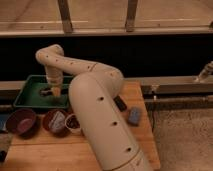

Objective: Wipe tray with brush

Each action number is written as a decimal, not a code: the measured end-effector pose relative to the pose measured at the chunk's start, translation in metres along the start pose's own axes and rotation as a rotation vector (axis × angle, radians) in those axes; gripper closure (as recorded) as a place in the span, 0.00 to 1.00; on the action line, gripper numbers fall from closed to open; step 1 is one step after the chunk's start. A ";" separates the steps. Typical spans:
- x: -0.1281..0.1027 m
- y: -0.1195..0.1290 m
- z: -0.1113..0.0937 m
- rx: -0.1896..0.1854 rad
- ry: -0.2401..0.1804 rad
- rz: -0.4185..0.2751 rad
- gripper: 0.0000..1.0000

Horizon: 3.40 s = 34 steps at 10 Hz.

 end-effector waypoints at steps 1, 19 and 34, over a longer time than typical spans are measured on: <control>0.012 0.012 -0.002 0.023 -0.028 0.021 1.00; 0.005 -0.031 0.053 0.114 0.179 0.084 1.00; -0.036 -0.065 -0.010 0.176 -0.064 -0.012 1.00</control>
